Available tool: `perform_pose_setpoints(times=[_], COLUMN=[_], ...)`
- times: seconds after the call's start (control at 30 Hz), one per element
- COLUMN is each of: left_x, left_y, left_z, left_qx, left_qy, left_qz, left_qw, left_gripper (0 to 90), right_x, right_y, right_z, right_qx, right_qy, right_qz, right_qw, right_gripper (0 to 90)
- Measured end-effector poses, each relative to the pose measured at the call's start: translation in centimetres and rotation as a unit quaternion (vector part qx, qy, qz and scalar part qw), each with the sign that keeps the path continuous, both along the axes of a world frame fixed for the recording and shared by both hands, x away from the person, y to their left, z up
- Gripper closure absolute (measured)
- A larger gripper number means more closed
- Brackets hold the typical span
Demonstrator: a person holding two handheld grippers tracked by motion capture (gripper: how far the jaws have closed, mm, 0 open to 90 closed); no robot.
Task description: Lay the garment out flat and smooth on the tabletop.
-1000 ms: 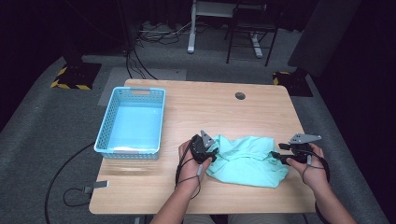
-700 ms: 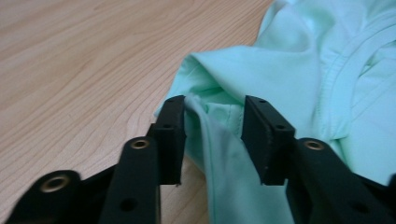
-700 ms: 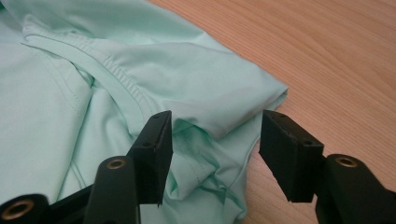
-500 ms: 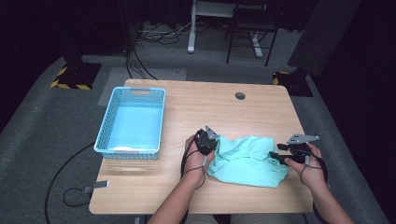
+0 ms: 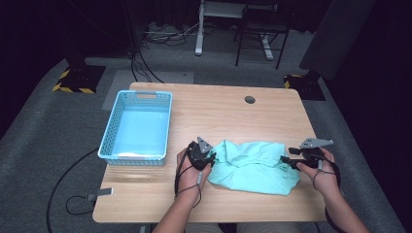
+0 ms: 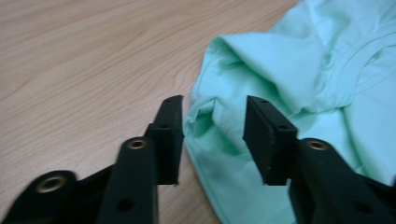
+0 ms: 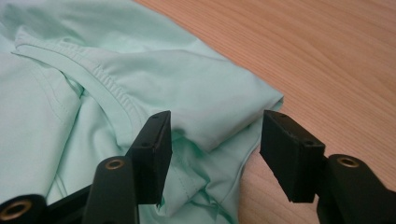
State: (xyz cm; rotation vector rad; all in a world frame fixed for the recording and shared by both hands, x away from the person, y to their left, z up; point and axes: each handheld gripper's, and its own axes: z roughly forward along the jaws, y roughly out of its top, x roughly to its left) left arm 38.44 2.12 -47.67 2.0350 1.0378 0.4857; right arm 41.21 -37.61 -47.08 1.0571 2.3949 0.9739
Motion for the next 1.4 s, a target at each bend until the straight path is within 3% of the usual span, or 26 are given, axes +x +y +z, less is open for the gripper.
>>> perform_pose_setpoints(times=[0.1,0.3,0.4,0.43,0.47,0.5,0.6,0.87,1.2,1.4], left_x=[0.3,1.8,2.1,2.2,2.3,2.2,1.9,-0.7,-4.7,-5.6], left_y=[-1.6,-5.2,-5.9,-6.0,-6.0,-6.0,-5.9,-5.2,-4.7,-4.9], left_z=[0.5,-0.7,-1.3,-1.5,-1.6,-1.6,-1.2,0.7,2.6,3.4], left_qx=[-0.006,-0.02,-0.024,-0.024,-0.024,-0.03,-0.022,-0.025,-0.025,-0.021], left_qy=[-0.009,0.037,0.055,0.062,0.065,0.073,0.068,0.045,0.023,0.019], left_qz=[-0.02,-0.057,-0.059,-0.058,-0.059,-0.06,-0.061,-0.077,-0.103,-0.118], left_qw=[0.9997,0.9975,0.9965,0.9961,0.9958,0.9951,0.9956,0.9957,0.9941,0.9926], left_gripper=[47.2,49.3,63.0,77.8,77.8,87.5,88.3,88.3,88.2,88.2], right_x=[-0.1,-0.4,-0.2,0.1,0.1,0.4,0.3,-2.0,-6.5,-7.7], right_y=[0.0,-0.6,-0.4,-0.1,-0.1,0.3,0.7,0.4,-0.2,0.0], right_z=[0.1,-0.3,-0.5,-0.6,-0.6,-0.8,-0.8,0.4,2.8,3.9], right_qx=[0.003,0.01,0.011,0.006,0.006,-0.002,-0.015,-0.015,0.004,0.014], right_qy=[-0.002,0.001,0.002,0.008,0.008,0.012,0.018,0.009,-0.014,-0.015], right_qz=[0.001,-0.004,0.002,0.017,0.017,0.036,0.055,0.063,0.09,0.109], right_qw=[1.0,0.9999,0.9999,0.9998,0.9998,0.9993,0.9982,0.9979,0.9958,0.9938], right_gripper=[43.2,44.3,48.2,58.3,58.3,71.9,88.1,89.3,89.1,89.1])
